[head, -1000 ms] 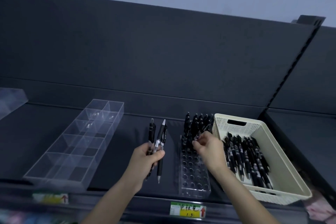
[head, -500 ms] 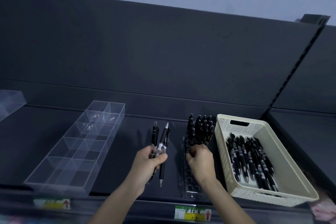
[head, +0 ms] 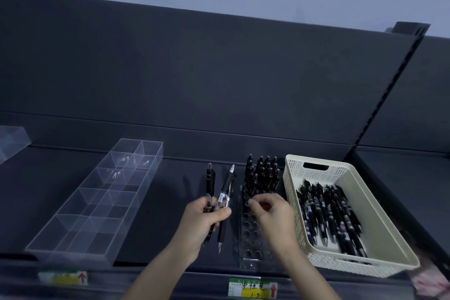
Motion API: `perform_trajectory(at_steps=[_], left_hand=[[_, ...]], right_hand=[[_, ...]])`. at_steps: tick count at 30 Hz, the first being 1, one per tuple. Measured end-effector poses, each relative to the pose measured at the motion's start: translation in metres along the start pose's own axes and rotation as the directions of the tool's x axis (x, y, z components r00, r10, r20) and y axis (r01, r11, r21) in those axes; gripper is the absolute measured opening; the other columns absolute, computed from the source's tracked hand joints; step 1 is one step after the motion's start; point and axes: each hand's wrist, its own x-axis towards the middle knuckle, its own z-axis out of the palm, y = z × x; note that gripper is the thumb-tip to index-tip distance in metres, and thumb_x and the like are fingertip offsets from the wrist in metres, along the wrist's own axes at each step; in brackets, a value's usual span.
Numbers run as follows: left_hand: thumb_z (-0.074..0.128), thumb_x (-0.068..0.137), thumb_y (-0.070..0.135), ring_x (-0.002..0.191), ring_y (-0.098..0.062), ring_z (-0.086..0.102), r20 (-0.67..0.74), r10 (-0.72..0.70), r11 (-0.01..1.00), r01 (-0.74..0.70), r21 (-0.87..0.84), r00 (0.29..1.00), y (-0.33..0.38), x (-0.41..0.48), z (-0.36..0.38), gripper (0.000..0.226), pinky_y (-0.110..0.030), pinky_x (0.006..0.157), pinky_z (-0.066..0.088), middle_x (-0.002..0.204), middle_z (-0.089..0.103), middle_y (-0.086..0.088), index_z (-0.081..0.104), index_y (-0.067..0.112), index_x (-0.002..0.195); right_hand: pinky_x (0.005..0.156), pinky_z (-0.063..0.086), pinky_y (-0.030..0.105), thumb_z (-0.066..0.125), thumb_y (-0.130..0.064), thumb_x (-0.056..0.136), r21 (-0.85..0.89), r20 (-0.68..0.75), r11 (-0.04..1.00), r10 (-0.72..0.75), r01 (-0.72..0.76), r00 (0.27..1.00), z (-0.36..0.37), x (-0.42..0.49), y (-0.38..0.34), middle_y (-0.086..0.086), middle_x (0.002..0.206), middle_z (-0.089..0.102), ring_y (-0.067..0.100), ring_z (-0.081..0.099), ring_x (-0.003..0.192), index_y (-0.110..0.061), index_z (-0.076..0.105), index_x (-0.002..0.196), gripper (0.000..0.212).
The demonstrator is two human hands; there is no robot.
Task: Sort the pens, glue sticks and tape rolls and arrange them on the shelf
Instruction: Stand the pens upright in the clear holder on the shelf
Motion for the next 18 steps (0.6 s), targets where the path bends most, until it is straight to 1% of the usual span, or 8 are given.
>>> perform_trajectory(at_steps=[2,3,5,8,10,12,15,18], left_hand=[[0.072,0.076,0.006,0.053,-0.008,0.048,0.027,-0.006,0.999,0.007,-0.033,1.000,0.001,0.000,0.005,0.012,-0.022,0.059,0.040,0.057,0.054,0.003,0.061,0.009,0.071],[0.072,0.075,0.006,0.053,-0.008,0.048,0.044,-0.004,0.999,0.006,-0.039,0.999,0.002,-0.001,0.008,0.011,-0.022,0.059,0.040,0.057,0.054,0.003,0.062,0.009,0.071],[0.071,0.076,0.006,0.052,-0.007,0.049,0.083,0.004,0.999,-0.002,-0.032,0.997,0.004,-0.003,0.014,0.010,-0.021,0.057,0.041,0.057,0.056,0.003,0.064,0.009,0.071],[0.069,0.078,0.005,0.050,-0.005,0.049,0.122,-0.003,1.000,0.005,-0.022,0.992,0.007,-0.005,0.019,0.011,-0.018,0.054,0.041,0.055,0.056,0.004,0.064,0.010,0.069],[0.067,0.081,0.008,0.051,-0.006,0.050,0.116,-0.020,0.999,0.024,-0.036,0.993,0.008,-0.006,0.019,0.006,-0.019,0.056,0.042,0.058,0.059,0.003,0.067,0.009,0.075],[0.064,0.084,0.013,0.056,-0.008,0.053,0.088,-0.037,0.998,0.040,-0.039,0.995,0.008,-0.007,0.015,0.010,-0.021,0.060,0.044,0.064,0.062,0.001,0.069,0.005,0.085],[0.056,0.091,0.015,0.055,-0.011,0.054,0.050,-0.060,0.998,0.061,-0.002,0.997,0.007,-0.007,0.010,0.018,-0.021,0.055,0.046,0.061,0.059,0.000,0.064,0.000,0.096],[0.047,0.096,0.016,0.050,-0.013,0.049,0.052,-0.063,0.998,0.062,0.023,0.997,0.005,-0.009,0.008,0.017,-0.024,0.049,0.043,0.055,0.054,0.001,0.057,0.002,0.101]], right_hand=[[0.073,0.047,0.011,0.067,-0.019,0.082,0.138,0.086,0.990,0.001,-0.013,0.996,-0.008,-0.004,-0.012,-0.001,0.087,0.068,0.004,0.061,0.080,-0.021,0.069,0.078,0.005],[0.072,0.047,0.011,0.067,-0.020,0.082,0.193,0.153,0.980,0.010,-0.039,0.988,-0.010,-0.005,-0.017,-0.003,0.083,0.070,0.004,0.063,0.079,-0.021,0.070,0.077,0.006],[0.067,0.046,0.015,0.066,-0.022,0.083,0.268,0.261,0.960,0.013,-0.085,0.965,-0.014,-0.006,-0.024,-0.007,0.070,0.069,0.002,0.061,0.067,-0.014,0.072,0.075,0.013],[0.054,0.039,0.014,0.063,-0.016,0.085,0.360,0.303,0.919,0.044,-0.157,0.952,-0.017,-0.005,-0.026,-0.003,0.054,0.054,0.003,0.045,0.050,-0.002,0.062,0.064,0.025],[0.049,0.035,0.015,0.061,-0.012,0.086,0.413,0.270,0.890,0.082,-0.192,0.959,-0.022,-0.006,-0.024,-0.001,0.052,0.046,0.006,0.039,0.047,-0.007,0.053,0.058,0.029],[0.052,0.037,0.020,0.059,-0.011,0.088,0.424,0.181,0.887,0.112,-0.180,0.977,-0.028,-0.004,-0.022,0.000,0.056,0.049,0.011,0.043,0.051,-0.010,0.052,0.062,0.026],[0.061,0.047,0.027,0.056,-0.016,0.090,0.269,-0.005,0.960,0.077,-0.073,0.997,-0.039,0.002,-0.015,0.003,0.069,0.062,0.018,0.059,0.064,-0.017,0.053,0.071,0.019],[0.063,0.049,0.029,0.055,-0.021,0.091,0.052,-0.125,0.998,-0.026,0.033,0.992,-0.046,0.008,-0.013,0.003,0.071,0.063,0.022,0.063,0.069,-0.015,0.051,0.079,0.014]])
